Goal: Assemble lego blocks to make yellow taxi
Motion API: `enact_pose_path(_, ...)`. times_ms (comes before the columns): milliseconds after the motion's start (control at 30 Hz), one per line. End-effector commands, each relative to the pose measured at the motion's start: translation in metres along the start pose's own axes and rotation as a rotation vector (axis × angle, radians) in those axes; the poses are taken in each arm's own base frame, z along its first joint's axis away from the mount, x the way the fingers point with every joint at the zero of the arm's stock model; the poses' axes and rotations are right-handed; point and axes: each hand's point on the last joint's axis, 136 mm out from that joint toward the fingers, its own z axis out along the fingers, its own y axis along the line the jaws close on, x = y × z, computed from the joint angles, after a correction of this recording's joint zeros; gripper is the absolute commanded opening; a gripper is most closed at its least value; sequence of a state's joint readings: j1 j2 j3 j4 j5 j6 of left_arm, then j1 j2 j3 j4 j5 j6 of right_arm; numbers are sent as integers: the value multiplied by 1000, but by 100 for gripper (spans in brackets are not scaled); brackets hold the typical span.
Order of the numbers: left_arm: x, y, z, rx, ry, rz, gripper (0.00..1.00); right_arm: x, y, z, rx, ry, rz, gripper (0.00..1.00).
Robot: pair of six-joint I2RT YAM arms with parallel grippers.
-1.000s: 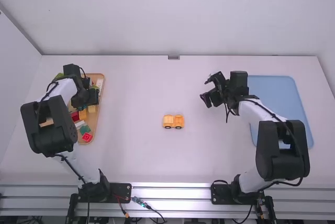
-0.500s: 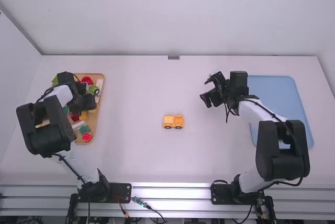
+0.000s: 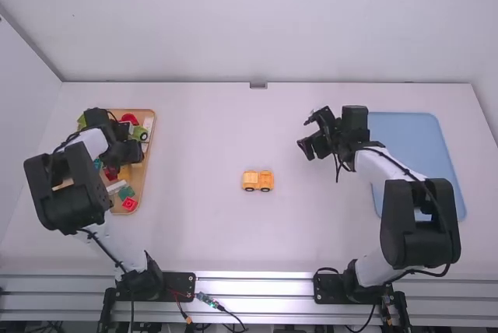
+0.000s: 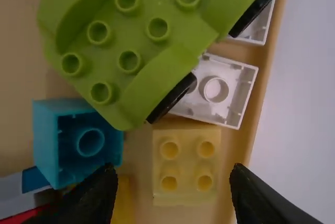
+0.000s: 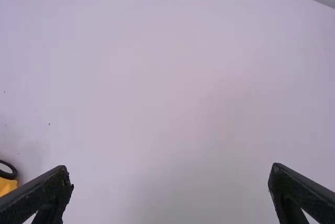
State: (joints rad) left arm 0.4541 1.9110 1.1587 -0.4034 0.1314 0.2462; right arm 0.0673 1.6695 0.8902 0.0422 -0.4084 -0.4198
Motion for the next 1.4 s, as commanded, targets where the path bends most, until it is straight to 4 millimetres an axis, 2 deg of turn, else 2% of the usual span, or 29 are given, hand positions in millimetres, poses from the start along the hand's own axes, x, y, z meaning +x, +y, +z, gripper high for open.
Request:
enact_pose_path(0,13,-7,10,21,27,42,61,-11,-2,-5,9,-26,-12,99)
enact_pose_path(233,16,-9,12,35,22,37,61,-11,-2,-5,9,-26,-12,99)
enact_pose_path(533,17,-9,12,35,26,42,50,-10,-2,-5,7,-23,-10,99)
enact_pose_path(600,17,-9,12,37,28,47,44,-10,-2,-5,8,-23,-11,99)
enact_pose_path(733,17,-9,12,37,28,47,48,-10,-2,-5,8,-23,-11,99)
enact_pose_path(1033,16,-10,12,36,24,49,45,-10,-2,-5,8,-23,-10,99)
enact_pose_path(1367,16,-11,15,39,9,53,46,-10,-2,-5,8,-23,-10,99)
